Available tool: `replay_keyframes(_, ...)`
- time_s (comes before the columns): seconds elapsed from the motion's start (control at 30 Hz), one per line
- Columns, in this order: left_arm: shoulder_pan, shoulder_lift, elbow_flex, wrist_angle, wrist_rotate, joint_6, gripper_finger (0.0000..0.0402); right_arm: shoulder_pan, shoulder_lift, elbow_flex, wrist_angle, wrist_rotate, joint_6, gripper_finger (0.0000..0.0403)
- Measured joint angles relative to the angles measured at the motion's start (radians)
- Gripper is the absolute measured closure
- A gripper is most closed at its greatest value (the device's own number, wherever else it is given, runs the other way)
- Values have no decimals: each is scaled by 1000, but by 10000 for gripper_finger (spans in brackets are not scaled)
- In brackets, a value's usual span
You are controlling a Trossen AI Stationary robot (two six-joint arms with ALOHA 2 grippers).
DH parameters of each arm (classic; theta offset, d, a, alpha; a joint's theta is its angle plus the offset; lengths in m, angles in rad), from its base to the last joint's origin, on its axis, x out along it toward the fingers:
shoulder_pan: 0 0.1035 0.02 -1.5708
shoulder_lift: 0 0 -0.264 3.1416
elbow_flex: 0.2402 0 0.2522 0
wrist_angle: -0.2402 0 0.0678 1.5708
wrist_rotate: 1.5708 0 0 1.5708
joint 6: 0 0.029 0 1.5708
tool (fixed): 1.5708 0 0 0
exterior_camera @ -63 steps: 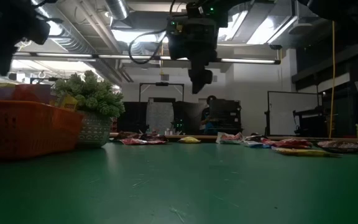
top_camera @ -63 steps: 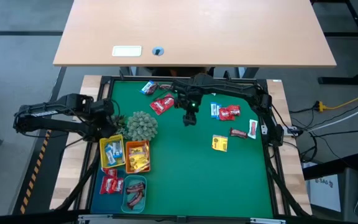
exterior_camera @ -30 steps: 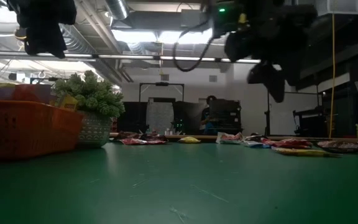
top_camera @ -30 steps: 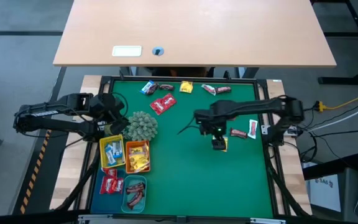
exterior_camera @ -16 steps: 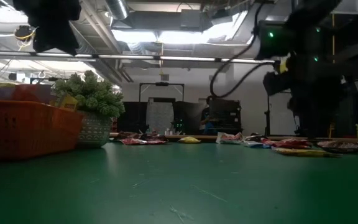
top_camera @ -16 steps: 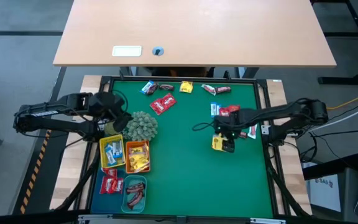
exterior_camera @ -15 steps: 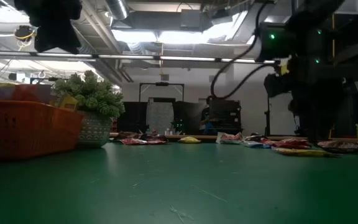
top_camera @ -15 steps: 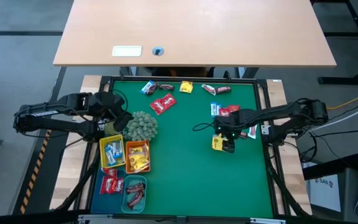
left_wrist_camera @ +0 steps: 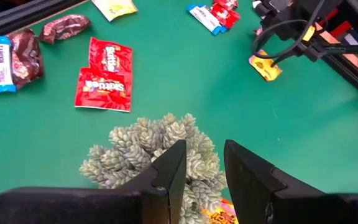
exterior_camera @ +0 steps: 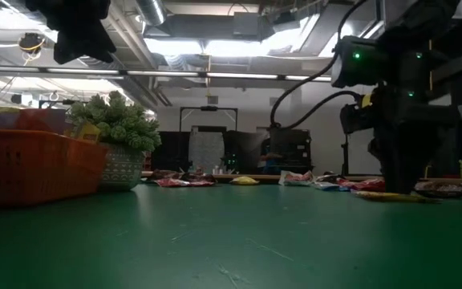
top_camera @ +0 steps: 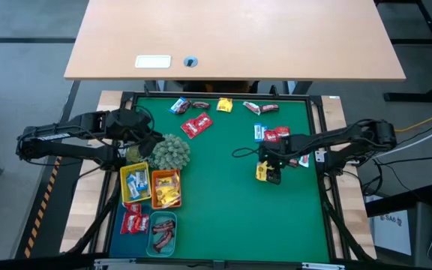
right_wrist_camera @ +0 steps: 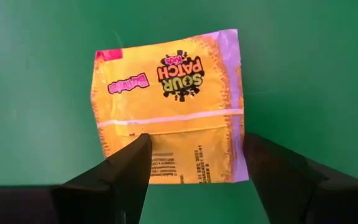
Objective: Sort candy
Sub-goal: Put the yellow candy into the orange basket
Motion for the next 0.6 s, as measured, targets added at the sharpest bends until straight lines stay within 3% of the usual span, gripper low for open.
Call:
replay_keyframes(0.27, 0, 2, 0, 2, -5, 93, 298, 0, -1, -38, 24, 10, -3, 164)
replay_keyframes(0.6, 0, 40, 0, 7, -57, 105, 298, -2, 0, -41, 71, 0, 0, 286)
